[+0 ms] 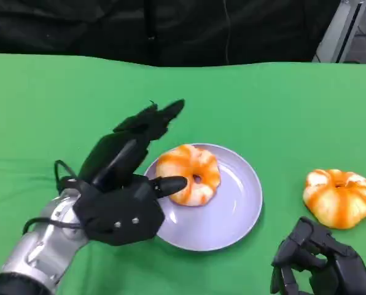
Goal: Grasp the bread from the table and place it into the plate.
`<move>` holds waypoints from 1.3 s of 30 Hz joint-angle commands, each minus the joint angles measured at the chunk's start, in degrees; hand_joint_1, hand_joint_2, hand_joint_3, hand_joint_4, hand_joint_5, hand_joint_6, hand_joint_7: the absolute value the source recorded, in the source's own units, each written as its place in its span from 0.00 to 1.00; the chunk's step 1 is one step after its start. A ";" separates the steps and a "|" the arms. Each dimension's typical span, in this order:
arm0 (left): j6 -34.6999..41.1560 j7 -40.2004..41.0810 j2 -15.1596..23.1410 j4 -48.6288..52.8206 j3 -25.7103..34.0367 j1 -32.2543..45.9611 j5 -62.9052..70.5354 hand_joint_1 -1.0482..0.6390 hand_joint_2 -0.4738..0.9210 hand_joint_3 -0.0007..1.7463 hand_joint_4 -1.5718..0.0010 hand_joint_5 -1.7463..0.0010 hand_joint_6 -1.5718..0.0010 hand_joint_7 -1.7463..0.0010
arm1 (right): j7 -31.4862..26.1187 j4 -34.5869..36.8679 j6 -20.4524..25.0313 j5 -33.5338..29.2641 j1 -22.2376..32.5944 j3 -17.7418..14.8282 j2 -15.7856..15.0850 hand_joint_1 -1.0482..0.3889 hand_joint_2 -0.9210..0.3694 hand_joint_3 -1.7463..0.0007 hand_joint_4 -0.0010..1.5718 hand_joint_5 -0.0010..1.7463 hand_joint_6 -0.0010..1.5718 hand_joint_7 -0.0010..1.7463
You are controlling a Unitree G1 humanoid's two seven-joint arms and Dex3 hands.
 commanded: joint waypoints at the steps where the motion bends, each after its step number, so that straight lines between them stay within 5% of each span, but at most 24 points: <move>1: -1.40 -0.02 0.47 -1.04 1.24 1.05 -0.92 0.04 1.00 0.36 1.00 1.00 0.89 0.98 | 0.35 0.59 -0.92 0.63 -0.34 -0.63 -0.72 0.62 0.31 0.29 0.53 1.00 0.48 0.90; 3: -1.27 -2.65 0.72 -5.48 3.36 4.34 -6.22 0.04 1.00 0.36 1.00 1.00 0.89 0.98 | 0.41 0.53 -0.84 0.65 -0.38 -0.65 -0.61 0.62 0.31 0.29 0.53 1.00 0.48 0.90; 5: 1.19 -8.09 1.30 -13.31 6.42 9.44 -15.20 0.24 1.00 0.24 0.72 0.93 0.71 0.96 | 0.48 0.46 -0.66 0.76 -0.48 -0.63 -0.53 0.61 0.31 0.28 0.53 1.00 0.48 0.90; 9: 13.91 -18.47 2.25 -25.41 10.62 15.26 -31.48 0.39 1.00 0.19 0.53 0.88 0.59 0.94 | 0.59 0.88 -0.86 0.82 -0.81 -0.81 -0.56 0.61 0.30 0.28 0.53 1.00 0.47 0.90; 12: 24.95 -23.25 2.36 -32.09 14.24 18.09 -43.12 0.45 1.00 0.19 0.53 0.72 0.50 0.95 | 0.58 0.81 -0.73 0.81 -0.82 -0.86 -0.58 0.61 0.31 0.29 0.53 1.00 0.47 0.90; 13: 29.14 -24.81 2.37 -34.51 16.22 19.60 -48.93 0.50 1.00 0.22 0.53 0.55 0.44 0.91 | 0.62 0.75 -0.63 0.87 -0.84 -0.92 -0.65 0.62 0.31 0.29 0.53 1.00 0.47 0.90; 14: 32.47 -26.27 2.63 -36.72 17.96 21.15 -53.72 0.53 0.98 0.27 0.54 0.35 0.39 0.78 | 0.70 0.75 -0.60 0.97 -0.86 -0.98 -0.72 0.62 0.30 0.29 0.53 1.00 0.47 0.90; 15: 34.84 -27.16 2.85 -38.30 19.15 22.15 -56.70 0.55 0.94 0.35 0.54 0.26 0.42 0.63 | 0.77 0.77 -0.60 1.03 -0.88 -1.02 -0.76 0.62 0.30 0.29 0.53 1.00 0.47 0.90; 18: 40.49 -30.26 4.70 -42.79 22.81 26.53 -63.58 0.55 0.86 0.53 0.51 0.06 0.49 0.25 | 0.95 0.91 -0.49 1.07 -1.04 -1.19 -0.85 0.62 0.30 0.29 0.53 1.00 0.47 0.90; 19: 42.52 -30.51 5.36 -44.33 23.94 28.08 -65.29 0.55 0.84 0.55 0.50 0.03 0.50 0.19 | 0.92 1.02 -0.52 0.94 -1.12 -1.28 -0.86 0.62 0.30 0.29 0.53 1.00 0.47 0.90; 25: 47.08 -36.24 6.22 -45.58 29.17 36.79 -72.13 0.55 0.78 0.66 0.46 0.00 0.53 0.02 | 1.06 1.62 -0.66 1.03 -1.74 -1.65 -0.93 0.62 0.31 0.28 0.53 1.00 0.47 0.90; 39: 47.50 -52.19 5.56 -31.62 32.07 41.90 -73.48 0.50 0.85 0.51 0.47 0.00 0.54 0.01 | 1.80 2.52 -1.03 1.40 -2.21 -2.25 -1.32 0.62 0.31 0.27 0.53 1.00 0.48 0.89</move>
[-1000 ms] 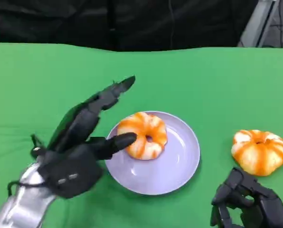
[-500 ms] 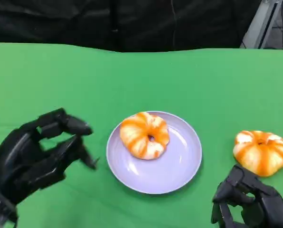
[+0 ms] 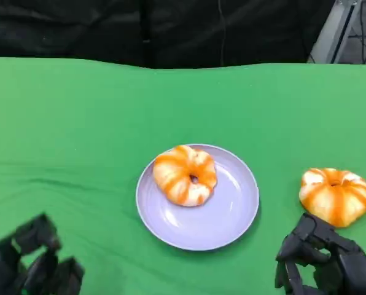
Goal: Grasp the bread from the table and place it into the plate.
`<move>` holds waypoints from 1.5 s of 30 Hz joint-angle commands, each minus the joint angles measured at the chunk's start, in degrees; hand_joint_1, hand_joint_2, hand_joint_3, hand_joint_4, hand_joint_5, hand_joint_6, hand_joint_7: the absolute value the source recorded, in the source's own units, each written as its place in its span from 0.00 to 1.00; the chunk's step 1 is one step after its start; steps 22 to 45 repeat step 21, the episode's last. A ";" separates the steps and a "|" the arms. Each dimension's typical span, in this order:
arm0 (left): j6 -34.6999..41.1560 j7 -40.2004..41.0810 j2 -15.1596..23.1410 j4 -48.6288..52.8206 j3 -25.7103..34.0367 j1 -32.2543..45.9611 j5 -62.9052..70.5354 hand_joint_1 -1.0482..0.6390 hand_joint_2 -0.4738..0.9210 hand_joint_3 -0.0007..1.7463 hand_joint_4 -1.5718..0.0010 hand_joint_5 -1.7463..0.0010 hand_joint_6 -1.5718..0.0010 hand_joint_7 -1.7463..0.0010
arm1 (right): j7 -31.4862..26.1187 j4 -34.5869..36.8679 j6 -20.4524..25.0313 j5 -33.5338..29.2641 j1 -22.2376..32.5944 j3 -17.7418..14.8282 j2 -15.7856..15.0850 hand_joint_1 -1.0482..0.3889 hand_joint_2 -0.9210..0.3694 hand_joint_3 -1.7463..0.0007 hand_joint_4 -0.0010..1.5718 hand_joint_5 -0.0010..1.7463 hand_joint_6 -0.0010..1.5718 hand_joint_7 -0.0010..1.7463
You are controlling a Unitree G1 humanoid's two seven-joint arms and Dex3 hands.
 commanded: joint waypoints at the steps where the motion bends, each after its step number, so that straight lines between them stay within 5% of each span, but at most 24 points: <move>1: -1.76 -3.28 0.25 2.94 0.41 -0.39 2.31 0.49 0.85 0.51 0.47 0.00 0.54 0.01 | 0.38 0.55 -0.79 0.89 -0.20 -0.58 -0.73 0.62 0.31 0.27 0.53 1.00 0.48 0.89; 10: -4.15 -3.52 -1.51 9.39 0.26 -3.25 6.78 0.50 0.86 0.51 0.46 0.00 0.56 0.00 | 0.88 1.20 -1.50 0.99 0.03 -0.66 -0.79 0.62 0.32 0.27 0.53 1.00 0.48 0.90; 45: -3.51 -3.49 -2.40 8.87 0.87 -3.98 7.93 0.53 0.84 0.57 0.47 0.00 0.56 0.00 | 1.30 0.56 -1.81 1.53 0.84 -0.45 -0.76 0.62 0.31 0.27 0.53 1.00 0.48 0.90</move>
